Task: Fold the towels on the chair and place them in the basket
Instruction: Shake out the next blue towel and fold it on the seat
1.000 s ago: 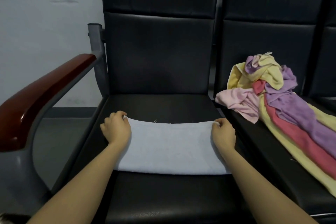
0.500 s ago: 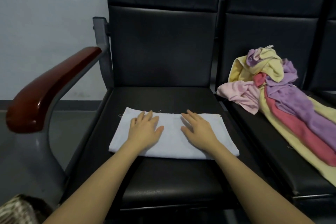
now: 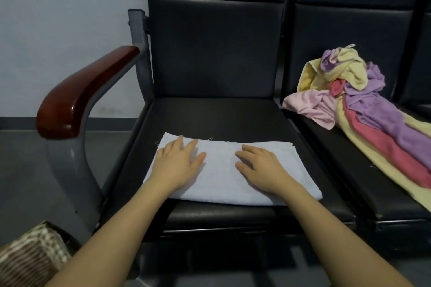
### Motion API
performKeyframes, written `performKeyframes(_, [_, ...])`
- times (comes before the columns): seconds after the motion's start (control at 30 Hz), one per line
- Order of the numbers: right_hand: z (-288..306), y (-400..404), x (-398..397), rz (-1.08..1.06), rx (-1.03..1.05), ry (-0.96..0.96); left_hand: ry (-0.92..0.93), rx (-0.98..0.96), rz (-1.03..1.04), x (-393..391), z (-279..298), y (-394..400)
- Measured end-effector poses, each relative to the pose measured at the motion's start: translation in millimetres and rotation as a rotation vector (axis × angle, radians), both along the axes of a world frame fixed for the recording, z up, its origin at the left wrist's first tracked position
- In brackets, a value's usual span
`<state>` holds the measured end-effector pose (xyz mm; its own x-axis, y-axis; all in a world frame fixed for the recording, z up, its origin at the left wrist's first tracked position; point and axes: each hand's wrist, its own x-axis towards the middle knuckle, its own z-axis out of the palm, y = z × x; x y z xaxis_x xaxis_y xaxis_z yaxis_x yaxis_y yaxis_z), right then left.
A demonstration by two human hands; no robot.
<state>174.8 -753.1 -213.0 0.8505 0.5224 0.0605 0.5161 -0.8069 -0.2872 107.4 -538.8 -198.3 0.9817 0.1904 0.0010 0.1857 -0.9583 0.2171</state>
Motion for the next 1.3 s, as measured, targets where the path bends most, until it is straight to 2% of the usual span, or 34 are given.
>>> performKeyframes(0.13, [1.4, 15.5, -4.9, 0.053, 0.075, -0.005, -0.097, -0.002, 0.185, -4.8, 2.0, 22.8])
performKeyframes(0.23, [-0.9, 23.9, -8.1, 0.098, 0.077, 0.01, -0.116, -0.057, 0.239, -8.2, -4.5, 35.5])
performKeyframes(0.37, [-3.0, 22.1, -12.0, 0.09, 0.1, 0.037, -0.223, -0.215, 0.285, -10.1, -8.3, 38.6])
performKeyframes(0.5, [-5.6, 17.6, -14.0, 0.118, -0.015, 0.05, -0.359, -0.327, 0.222, -9.1, -3.7, 33.4])
performKeyframes(0.63, [-10.0, 34.0, -20.8, 0.13, -0.157, 0.057, -0.545, -0.316, 0.089, -10.4, 16.5, 25.8])
performKeyframes(0.7, [-12.2, 47.6, -22.5, 0.127, -0.111, 0.074, -0.613, -0.263, 0.028, -13.7, 24.3, 20.9])
performKeyframes(0.77, [-12.3, 58.3, -23.5, 0.123, 0.017, 0.098, -0.651, -0.237, -0.031, -16.9, 29.0, 14.3])
performKeyframes(0.8, [-11.2, 61.3, -24.0, 0.106, 0.154, 0.131, -0.659, -0.25, -0.051, -18.0, 30.7, 10.3])
performKeyframes(0.87, [-6.2, 60.6, -25.7, 0.016, 0.556, 0.311, -0.657, -0.316, -0.064, -19.2, 34.5, 0.8])
performKeyframes(0.93, [2.0, 49.3, -25.3, -0.05, 0.782, 0.415, -0.648, -0.384, -0.085, -17.4, 36.9, -10.4])
performKeyframes(1.07, [14.6, 6.0, -12.9, -0.086, 0.634, 0.281, -0.611, -0.411, -0.151, -4.5, 38.7, -41.5])
performKeyframes(1.17, [10.1, -31.2, -6.9, -0.226, 0.541, 0.208, -0.553, -0.469, -0.147, 9.9, 37.1, -70.4])
performKeyframes(1.3, [0.2, -61.7, -3.6, -0.356, 0.526, 0.145, -0.511, -0.466, -0.151, 29.9, 36.5, -103.8])
